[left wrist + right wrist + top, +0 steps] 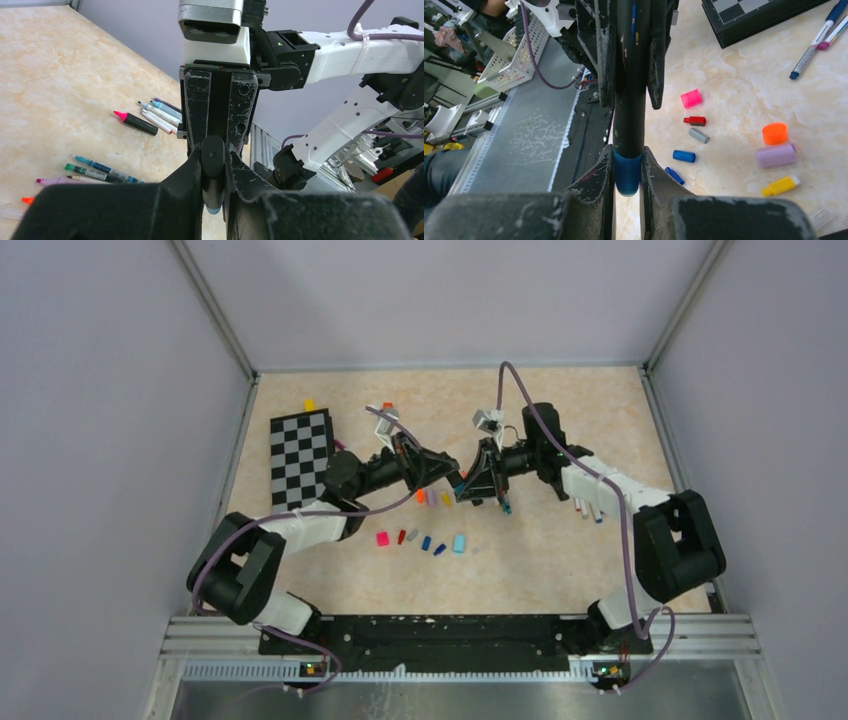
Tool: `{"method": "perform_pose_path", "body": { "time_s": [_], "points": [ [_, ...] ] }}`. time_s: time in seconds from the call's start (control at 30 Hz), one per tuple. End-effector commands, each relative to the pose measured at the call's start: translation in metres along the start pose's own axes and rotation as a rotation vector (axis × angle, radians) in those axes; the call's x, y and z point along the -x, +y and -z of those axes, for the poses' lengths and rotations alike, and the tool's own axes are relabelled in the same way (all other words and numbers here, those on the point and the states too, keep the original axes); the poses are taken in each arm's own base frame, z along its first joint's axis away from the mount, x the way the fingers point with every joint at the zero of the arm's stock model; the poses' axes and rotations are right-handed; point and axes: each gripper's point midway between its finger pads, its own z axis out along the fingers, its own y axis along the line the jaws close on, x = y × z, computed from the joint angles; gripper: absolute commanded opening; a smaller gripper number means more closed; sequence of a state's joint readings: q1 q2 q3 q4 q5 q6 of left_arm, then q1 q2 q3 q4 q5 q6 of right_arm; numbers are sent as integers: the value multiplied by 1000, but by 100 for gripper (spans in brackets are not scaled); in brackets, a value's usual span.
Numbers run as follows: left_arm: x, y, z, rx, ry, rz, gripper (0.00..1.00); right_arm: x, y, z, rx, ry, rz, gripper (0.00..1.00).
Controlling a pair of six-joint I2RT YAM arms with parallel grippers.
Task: Open the pen caps
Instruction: Open the pen cap from the pen.
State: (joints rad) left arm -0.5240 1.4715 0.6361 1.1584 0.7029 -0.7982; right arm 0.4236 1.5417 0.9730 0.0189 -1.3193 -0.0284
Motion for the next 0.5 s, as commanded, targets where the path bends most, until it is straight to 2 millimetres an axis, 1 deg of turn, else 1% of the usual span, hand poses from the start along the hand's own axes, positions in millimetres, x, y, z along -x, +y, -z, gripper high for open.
{"method": "perform_pose_path", "body": {
  "time_s": [0.0, 0.1, 0.13, 0.23, 0.33, 0.47],
  "points": [
    [72, -4, 19, 22, -191, -106, 0, -19, 11, -5, 108, 34, 29, 0],
    [116, 3, 40, 84, -303, -170, 0, -34, 7, -6, 109, 46, -2, 0],
    [128, 3, 45, 97, -325, -196, 0, -37, 6, -6, 107, 49, -13, 0],
    [154, -1, 56, 131, -377, -247, 0, -44, 3, -7, 107, 56, -40, 0],
    [167, 0, 68, 177, -423, -272, 0, -48, 0, -8, 100, 62, -46, 0],
    [169, 2, 80, 213, -444, -286, 0, -54, -4, -11, 77, 86, -55, 0]
  ]
}}
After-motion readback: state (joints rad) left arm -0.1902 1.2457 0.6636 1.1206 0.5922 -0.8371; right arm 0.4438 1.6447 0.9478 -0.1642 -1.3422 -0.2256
